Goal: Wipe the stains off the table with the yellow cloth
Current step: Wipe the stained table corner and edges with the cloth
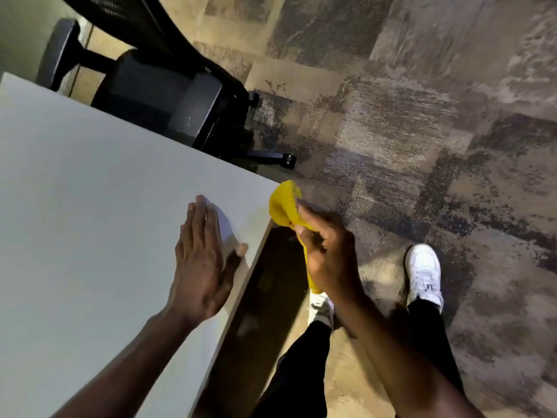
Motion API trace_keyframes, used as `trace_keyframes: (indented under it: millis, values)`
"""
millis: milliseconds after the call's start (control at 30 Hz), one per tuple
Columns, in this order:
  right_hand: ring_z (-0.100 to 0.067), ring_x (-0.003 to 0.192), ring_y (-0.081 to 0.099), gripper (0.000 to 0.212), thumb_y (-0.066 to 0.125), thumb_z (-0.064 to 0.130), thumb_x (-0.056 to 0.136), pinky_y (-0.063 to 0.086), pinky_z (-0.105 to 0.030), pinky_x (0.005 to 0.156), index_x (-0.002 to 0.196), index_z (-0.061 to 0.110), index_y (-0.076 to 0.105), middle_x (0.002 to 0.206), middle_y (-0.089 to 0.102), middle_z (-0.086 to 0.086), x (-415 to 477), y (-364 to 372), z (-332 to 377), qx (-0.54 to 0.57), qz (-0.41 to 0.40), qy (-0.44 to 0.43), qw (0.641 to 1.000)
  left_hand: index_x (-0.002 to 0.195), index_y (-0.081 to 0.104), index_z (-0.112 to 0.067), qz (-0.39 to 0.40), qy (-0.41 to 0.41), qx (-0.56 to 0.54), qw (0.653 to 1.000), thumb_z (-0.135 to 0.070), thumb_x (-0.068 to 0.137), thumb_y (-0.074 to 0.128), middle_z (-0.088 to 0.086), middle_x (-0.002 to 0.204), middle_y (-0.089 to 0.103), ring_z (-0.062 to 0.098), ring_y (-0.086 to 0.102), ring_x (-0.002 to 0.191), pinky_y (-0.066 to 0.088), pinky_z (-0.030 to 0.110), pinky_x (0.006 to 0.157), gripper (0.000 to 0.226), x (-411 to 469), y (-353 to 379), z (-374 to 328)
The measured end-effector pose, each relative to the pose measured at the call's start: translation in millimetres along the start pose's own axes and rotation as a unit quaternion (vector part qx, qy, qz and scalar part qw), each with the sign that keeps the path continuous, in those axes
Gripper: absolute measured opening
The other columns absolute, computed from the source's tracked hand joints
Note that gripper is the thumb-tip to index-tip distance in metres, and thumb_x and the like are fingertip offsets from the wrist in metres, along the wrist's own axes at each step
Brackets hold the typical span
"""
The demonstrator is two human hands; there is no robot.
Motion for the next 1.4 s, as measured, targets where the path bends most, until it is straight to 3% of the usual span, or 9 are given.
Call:
trace_keyframes:
  millis: [67,167,300,467,567,800,1000,1267,1400]
  values:
    - [-0.026,0.109,0.072,0.046,0.067,0.001,0.1,0.052,-0.013,0.093,0.142,0.019,0.067,0.121,0.072,-0.018,16,-16,-1,0.011,0.003,0.008,1.0,0.174,0.0,-0.012,-0.015,-0.072,-0.05,0.996,-0.066,0.103,0.035,0.009,0.184,-0.011,0.025,-0.012,0.17,0.003,0.048,0.138,0.095,5,-4,-15]
    - [-0.029,0.111,0.071,0.045,0.067,0.006,0.101,0.054,-0.029,0.092,0.143,0.023,0.066,0.12,0.074,-0.018,56,-37,5,-0.016,0.053,-0.006,0.998,0.172,0.001,-0.006,-0.04,-0.168,-0.124,0.977,-0.073,0.104,0.036,0.02,0.182,-0.008,0.035,-0.008,0.17,0.004,0.058,0.138,0.102,25,-6,-35]
    - [-0.025,0.106,0.062,0.059,0.063,-0.005,0.095,0.054,-0.035,0.083,0.146,0.024,0.065,0.12,0.074,-0.013,85,-37,42,-0.106,0.14,-0.142,0.974,0.171,-0.018,-0.011,-0.017,-0.274,-0.149,0.95,-0.081,0.095,0.037,0.011,0.178,-0.032,0.028,-0.031,0.165,-0.017,0.061,0.131,0.117,46,6,-36]
    - [-0.031,0.117,0.061,0.062,0.058,-0.006,0.093,0.057,-0.047,0.093,0.151,0.016,0.06,0.144,0.071,0.001,88,-18,66,-0.16,0.243,-0.266,0.919,0.166,-0.031,-0.017,0.004,-0.285,-0.133,0.949,-0.091,0.093,0.029,0.006,0.172,-0.045,0.023,-0.043,0.159,-0.024,0.061,0.129,0.121,47,18,-38]
    - [-0.033,0.124,0.062,0.063,0.057,-0.008,0.094,0.057,-0.05,0.098,0.153,0.013,0.057,0.147,0.069,-0.002,80,-13,57,-0.151,0.276,-0.25,0.916,0.163,-0.036,-0.017,0.04,-0.295,-0.134,0.945,-0.095,0.08,0.021,0.007,0.169,-0.05,0.024,-0.047,0.157,-0.025,0.058,0.127,0.127,51,19,-39]
    - [-0.025,0.124,0.06,0.064,0.055,-0.008,0.093,0.056,-0.046,0.102,0.152,0.016,0.058,0.145,0.07,0.001,84,-16,44,-0.129,0.294,-0.217,0.922,0.161,-0.039,-0.015,0.072,-0.304,-0.116,0.943,-0.083,0.088,0.029,0.01,0.168,-0.051,0.027,-0.047,0.156,-0.024,0.059,0.126,0.121,54,17,-38]
    - [-0.02,0.118,0.062,0.057,0.054,-0.01,0.097,0.06,-0.044,0.098,0.147,0.015,0.064,0.136,0.074,-0.01,119,27,53,-0.113,0.345,-0.166,0.917,0.158,-0.044,-0.018,0.097,-0.304,-0.119,0.94,-0.11,0.064,0.0,0.006,0.165,-0.055,0.025,-0.052,0.153,-0.029,0.053,0.123,0.138,54,18,-39]
    - [-0.007,0.122,0.058,0.051,0.056,-0.007,0.094,0.051,-0.035,0.109,0.138,0.012,0.071,0.135,0.076,0.0,106,-17,45,-0.107,0.335,-0.209,0.913,0.158,-0.044,-0.019,0.107,-0.299,-0.127,0.94,-0.112,0.061,-0.003,0.004,0.163,-0.058,0.024,-0.055,0.151,-0.03,0.053,0.123,0.14,54,17,-38]
    - [-0.022,0.117,0.062,0.055,0.057,-0.007,0.094,0.057,-0.042,0.099,0.142,0.017,0.069,0.134,0.077,-0.001,124,18,58,-0.134,0.375,-0.198,0.896,0.147,-0.054,-0.029,0.109,-0.294,-0.132,0.94,-0.111,0.064,0.0,-0.001,0.159,-0.062,0.02,-0.058,0.148,-0.03,0.053,0.124,0.128,54,18,-39]
Point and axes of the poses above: each hand's wrist, its own x-axis towards the middle knuckle, its own y-axis out of the palm, z = x × y, the point moved 7 cm from there along x, towards the middle knuckle
